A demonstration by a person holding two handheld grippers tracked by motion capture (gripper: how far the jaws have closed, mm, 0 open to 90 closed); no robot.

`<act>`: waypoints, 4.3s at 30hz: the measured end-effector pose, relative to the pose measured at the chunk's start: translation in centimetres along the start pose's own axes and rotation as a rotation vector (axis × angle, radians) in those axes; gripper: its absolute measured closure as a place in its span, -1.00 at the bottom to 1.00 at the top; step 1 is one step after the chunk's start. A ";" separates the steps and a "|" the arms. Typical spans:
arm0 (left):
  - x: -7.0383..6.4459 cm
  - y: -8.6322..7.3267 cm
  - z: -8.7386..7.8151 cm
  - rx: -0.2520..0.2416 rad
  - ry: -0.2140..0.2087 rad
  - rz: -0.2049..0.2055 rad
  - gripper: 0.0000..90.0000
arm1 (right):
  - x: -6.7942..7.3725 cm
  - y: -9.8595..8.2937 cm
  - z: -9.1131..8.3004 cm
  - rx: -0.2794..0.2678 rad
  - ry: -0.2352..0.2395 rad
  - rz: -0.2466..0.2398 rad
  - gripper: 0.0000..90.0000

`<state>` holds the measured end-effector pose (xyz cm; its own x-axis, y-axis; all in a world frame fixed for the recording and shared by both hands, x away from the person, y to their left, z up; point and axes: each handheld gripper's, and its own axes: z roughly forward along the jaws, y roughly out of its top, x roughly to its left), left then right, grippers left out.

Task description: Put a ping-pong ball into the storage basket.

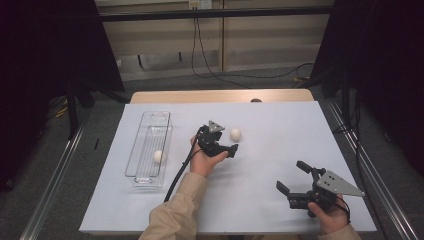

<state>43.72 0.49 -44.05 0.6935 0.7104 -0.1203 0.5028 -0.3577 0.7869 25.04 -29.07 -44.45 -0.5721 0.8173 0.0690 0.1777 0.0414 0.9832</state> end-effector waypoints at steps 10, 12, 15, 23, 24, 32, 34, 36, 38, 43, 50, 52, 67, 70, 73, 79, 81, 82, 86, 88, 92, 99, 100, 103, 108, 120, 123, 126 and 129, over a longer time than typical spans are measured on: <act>0.2 0.0 0.0 -0.001 0.004 -0.004 -0.79 | 0.0 0.0 0.1 0.001 0.003 0.001 -0.97; 0.2 0.0 0.1 -0.001 0.001 -0.001 -0.79 | 0.0 0.0 0.0 0.001 0.002 0.000 -0.97; 0.1 0.0 0.3 0.001 -0.003 -0.010 -0.79 | 0.0 0.0 0.0 0.001 0.001 0.002 -0.97; 0.0 0.2 0.5 0.010 -0.003 -0.002 -0.79 | 0.0 0.0 0.0 -0.002 0.002 0.000 -0.97; 0.0 0.2 0.6 0.010 -0.001 0.000 -0.79 | 0.0 0.0 0.0 -0.001 0.002 0.001 -0.97; -0.2 0.4 1.1 0.016 -0.010 0.001 -0.79 | 0.0 0.0 0.0 0.001 0.001 -0.001 -0.97; -0.2 0.4 1.2 0.016 -0.010 -0.008 -0.78 | 0.0 0.0 0.0 0.000 0.002 -0.001 -0.97; -0.2 0.4 1.4 0.018 -0.011 -0.011 -0.79 | 0.0 0.0 0.0 0.001 0.001 -0.001 -0.97; -0.2 0.4 1.4 0.022 -0.012 -0.008 -0.79 | 0.0 0.0 0.0 0.001 0.002 0.000 -0.97; -0.2 0.5 1.6 0.023 -0.010 -0.010 -0.78 | 0.0 0.0 0.0 0.001 0.001 0.000 -0.97; -0.2 0.5 2.0 0.023 -0.009 -0.013 -0.78 | 0.0 0.0 0.0 0.001 0.002 -0.003 -0.97; -0.1 0.5 2.1 0.016 -0.008 -0.024 -0.78 | 0.0 0.0 0.0 0.001 0.002 -0.001 -0.97; -0.3 1.2 2.7 0.020 -0.007 -0.025 -0.78 | 0.0 0.0 0.0 0.000 0.004 -0.001 -0.97; -0.3 1.2 2.8 0.021 -0.006 -0.030 -0.78 | -0.1 0.0 0.0 0.000 0.004 -0.001 -0.97; -0.2 1.3 3.0 0.021 -0.005 -0.033 -0.77 | -0.1 0.0 0.0 0.001 0.003 -0.002 -0.97; -0.3 1.4 3.2 0.025 -0.001 -0.023 -0.77 | 0.0 0.0 0.0 0.000 0.002 -0.002 -0.97; -0.2 1.4 3.2 0.020 0.000 -0.033 -0.77 | 0.0 0.0 0.0 -0.001 0.002 -0.002 -0.97; -0.3 1.4 3.3 0.015 -0.003 -0.041 -0.77 | 0.0 0.0 0.0 0.000 0.003 -0.001 -0.97; -0.2 1.4 3.5 0.018 0.003 -0.040 -0.76 | -0.1 0.0 0.0 0.000 0.002 -0.002 -0.97; -0.1 1.4 3.6 0.024 0.006 -0.039 -0.76 | -0.1 0.0 0.0 0.000 0.002 -0.003 -0.97; -0.1 1.5 3.7 0.025 0.007 -0.038 -0.76 | -0.1 0.0 0.0 -0.002 0.003 -0.004 -0.97; -0.1 1.7 3.8 0.020 0.007 -0.051 -0.76 | -0.1 0.0 0.0 0.000 0.003 -0.003 -0.97; 0.0 1.7 3.8 0.023 0.007 -0.047 -0.76 | -0.1 0.0 0.0 0.000 0.002 -0.003 -0.97; 0.0 1.7 3.9 0.017 0.009 -0.055 -0.76 | -0.1 0.0 0.0 0.000 0.002 -0.004 -0.97; 0.2 1.9 3.8 0.025 0.018 -0.042 -0.76 | -0.1 0.0 0.0 -0.001 0.004 -0.004 -0.97; -0.1 2.3 4.3 0.018 0.013 -0.047 -0.75 | 0.0 0.1 -0.1 -0.008 0.006 -0.002 -0.97; 0.1 2.3 4.4 0.031 0.014 -0.040 -0.71 | 0.0 0.1 0.0 -0.008 0.006 -0.001 -0.97; 0.2 2.2 4.5 0.030 0.022 -0.038 -0.68 | 0.0 0.1 0.0 -0.006 0.005 -0.002 -0.97; 0.2 2.2 4.6 0.022 0.023 -0.038 -0.62 | 0.0 0.1 0.0 -0.007 0.005 -0.002 -0.97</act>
<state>47.32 -2.95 -45.06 0.6617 0.7375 -0.1353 0.5396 -0.3431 0.7688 25.04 -29.12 -44.32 -0.5768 0.8141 0.0678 0.1712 0.0393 0.9845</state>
